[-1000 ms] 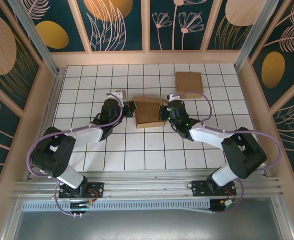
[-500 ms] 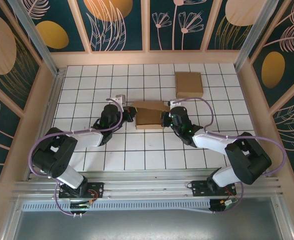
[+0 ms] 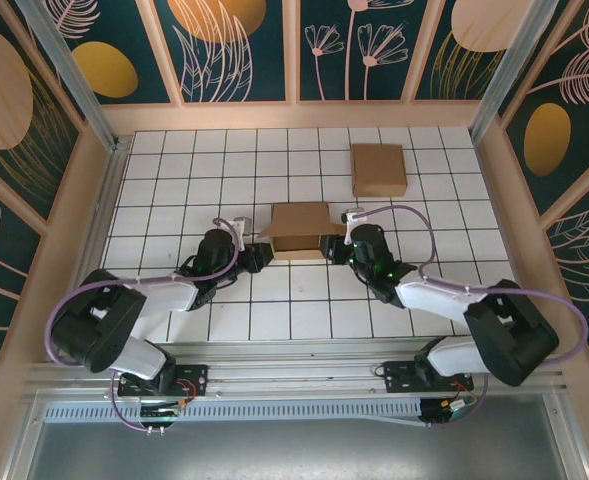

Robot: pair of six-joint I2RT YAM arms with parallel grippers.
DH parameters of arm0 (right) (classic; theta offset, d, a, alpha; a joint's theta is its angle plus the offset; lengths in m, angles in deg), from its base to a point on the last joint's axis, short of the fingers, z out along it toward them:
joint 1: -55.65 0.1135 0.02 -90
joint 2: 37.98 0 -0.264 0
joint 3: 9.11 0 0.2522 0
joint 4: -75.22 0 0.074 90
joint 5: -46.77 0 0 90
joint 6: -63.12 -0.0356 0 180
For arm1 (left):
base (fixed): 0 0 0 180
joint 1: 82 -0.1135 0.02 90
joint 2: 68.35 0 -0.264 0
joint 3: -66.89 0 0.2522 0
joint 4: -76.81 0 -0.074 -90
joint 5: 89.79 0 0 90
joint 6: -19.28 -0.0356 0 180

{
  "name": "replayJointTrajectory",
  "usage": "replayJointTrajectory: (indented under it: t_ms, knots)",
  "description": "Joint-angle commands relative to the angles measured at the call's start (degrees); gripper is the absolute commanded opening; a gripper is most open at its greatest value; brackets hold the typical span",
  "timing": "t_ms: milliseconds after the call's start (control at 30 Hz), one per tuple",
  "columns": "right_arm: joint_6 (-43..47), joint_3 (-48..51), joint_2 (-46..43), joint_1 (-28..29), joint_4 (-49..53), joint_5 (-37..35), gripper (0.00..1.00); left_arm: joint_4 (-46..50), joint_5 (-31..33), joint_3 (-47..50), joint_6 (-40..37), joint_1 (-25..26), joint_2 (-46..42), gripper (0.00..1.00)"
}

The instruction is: Fold the paper box

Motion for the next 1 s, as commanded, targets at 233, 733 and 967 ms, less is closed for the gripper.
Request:
replayJointTrajectory:
  t_ms: [233, 733, 967]
  knots:
    - [-2.4, 3.7, -21.2, 0.7, 12.8, 13.7, 0.68, 11.0, 0.9, 5.2, 2.3, 0.1, -19.0, 0.26]
    - [-3.4, -25.9, -0.7, -19.5, 36.8, 33.2, 0.78, 35.3, -0.5, -24.6, 4.0, -4.9, -5.5, 0.36]
    - [-5.3, -20.8, 6.7, -16.9, 28.1, 36.5, 0.54, 31.2, -9.2, -24.3, 0.2, -5.2, 4.8, 0.31]
